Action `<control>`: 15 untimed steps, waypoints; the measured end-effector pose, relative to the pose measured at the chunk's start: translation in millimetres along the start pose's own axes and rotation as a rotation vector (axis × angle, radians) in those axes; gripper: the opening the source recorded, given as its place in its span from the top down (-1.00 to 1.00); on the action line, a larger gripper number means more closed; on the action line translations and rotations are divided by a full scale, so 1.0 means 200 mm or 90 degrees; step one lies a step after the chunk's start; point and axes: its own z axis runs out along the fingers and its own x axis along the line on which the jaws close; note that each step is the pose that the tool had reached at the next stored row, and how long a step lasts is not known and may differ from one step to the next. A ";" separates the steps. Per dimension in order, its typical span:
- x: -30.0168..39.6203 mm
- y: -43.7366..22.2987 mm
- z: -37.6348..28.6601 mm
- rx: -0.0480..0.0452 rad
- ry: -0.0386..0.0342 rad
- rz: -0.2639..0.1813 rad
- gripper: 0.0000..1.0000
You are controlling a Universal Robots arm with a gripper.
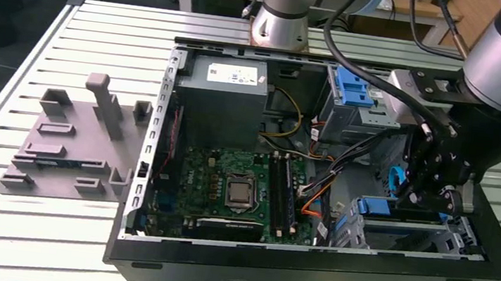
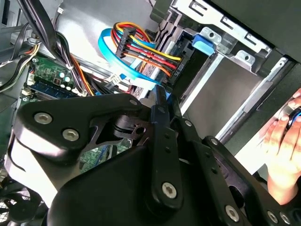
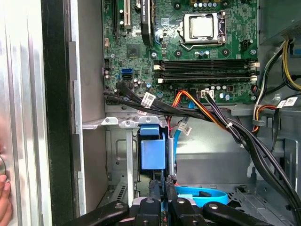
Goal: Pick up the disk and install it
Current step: 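Insert the second disk wire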
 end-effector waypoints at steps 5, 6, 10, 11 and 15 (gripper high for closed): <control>0.000 -0.004 0.003 -0.0001 -0.0024 0.000 0.68; 0.000 -0.005 0.004 -0.0001 -0.0023 0.000 0.68; 0.000 -0.007 0.007 -0.0001 -0.0024 0.000 0.68; 0.000 -0.007 0.008 -0.0001 -0.0023 0.000 0.68; -0.001 -0.008 0.020 -0.0001 -0.0024 0.000 0.68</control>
